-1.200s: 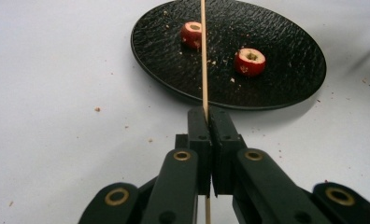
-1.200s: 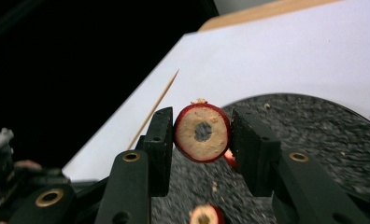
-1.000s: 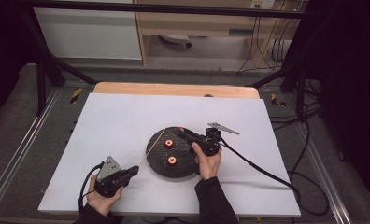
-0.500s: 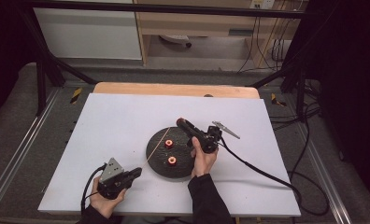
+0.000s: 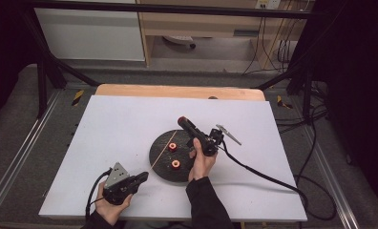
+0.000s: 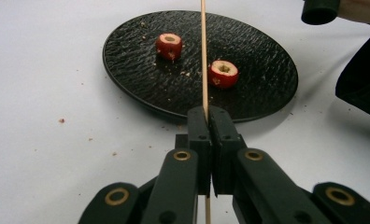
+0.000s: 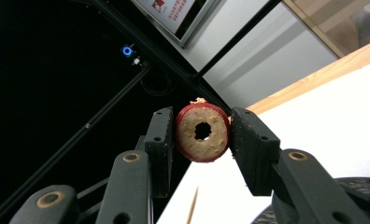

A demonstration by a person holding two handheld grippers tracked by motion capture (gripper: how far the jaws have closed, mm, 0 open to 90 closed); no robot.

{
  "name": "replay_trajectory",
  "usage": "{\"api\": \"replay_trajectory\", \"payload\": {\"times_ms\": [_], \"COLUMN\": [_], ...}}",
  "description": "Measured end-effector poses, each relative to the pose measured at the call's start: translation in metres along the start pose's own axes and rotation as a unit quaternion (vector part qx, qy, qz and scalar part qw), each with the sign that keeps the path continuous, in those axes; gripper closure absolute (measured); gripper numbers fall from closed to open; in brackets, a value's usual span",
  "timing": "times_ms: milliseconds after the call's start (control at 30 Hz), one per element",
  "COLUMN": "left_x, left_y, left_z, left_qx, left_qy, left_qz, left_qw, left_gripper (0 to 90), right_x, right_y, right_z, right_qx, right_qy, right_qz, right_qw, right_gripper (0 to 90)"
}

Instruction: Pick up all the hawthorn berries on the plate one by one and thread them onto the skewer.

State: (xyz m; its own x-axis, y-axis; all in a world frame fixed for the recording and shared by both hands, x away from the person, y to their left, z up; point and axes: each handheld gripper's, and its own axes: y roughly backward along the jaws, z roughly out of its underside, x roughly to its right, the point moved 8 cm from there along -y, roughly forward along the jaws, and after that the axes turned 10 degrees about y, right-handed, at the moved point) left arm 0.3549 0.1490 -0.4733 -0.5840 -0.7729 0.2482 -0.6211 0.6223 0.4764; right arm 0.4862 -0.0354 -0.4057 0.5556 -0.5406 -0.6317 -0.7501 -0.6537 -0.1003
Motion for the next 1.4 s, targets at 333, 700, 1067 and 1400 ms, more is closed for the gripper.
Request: {"api": "replay_trajectory", "payload": {"times_ms": [333, 700, 1067, 1400], "left_x": [0.003, 0.003, 0.002, 0.007], "left_y": [-0.001, -0.002, -0.004, -0.006], "left_z": [-0.003, -0.004, -0.004, -0.005], "left_qx": [0.016, 0.023, 0.025, 0.032], "left_qy": [0.003, 0.006, 0.014, 0.028], "left_qz": [-0.002, -0.005, -0.011, -0.013], "left_qw": [0.9999, 0.9997, 0.9995, 0.9990], "left_gripper": [88.1, 88.1, 88.2, 88.3], "right_x": [-0.006, -0.007, -0.008, -0.008], "right_y": [-0.004, -0.006, -0.007, -0.006], "right_z": [0.005, 0.010, 0.017, 0.020], "right_qx": [0.012, 0.011, 0.006, 0.011], "right_qy": [-0.016, -0.024, -0.035, -0.035], "right_qz": [-0.009, -0.015, -0.021, -0.016], "right_qw": [0.9998, 0.9995, 0.9991, 0.9992], "right_gripper": [61.1, 61.2, 61.2, 61.3]}}
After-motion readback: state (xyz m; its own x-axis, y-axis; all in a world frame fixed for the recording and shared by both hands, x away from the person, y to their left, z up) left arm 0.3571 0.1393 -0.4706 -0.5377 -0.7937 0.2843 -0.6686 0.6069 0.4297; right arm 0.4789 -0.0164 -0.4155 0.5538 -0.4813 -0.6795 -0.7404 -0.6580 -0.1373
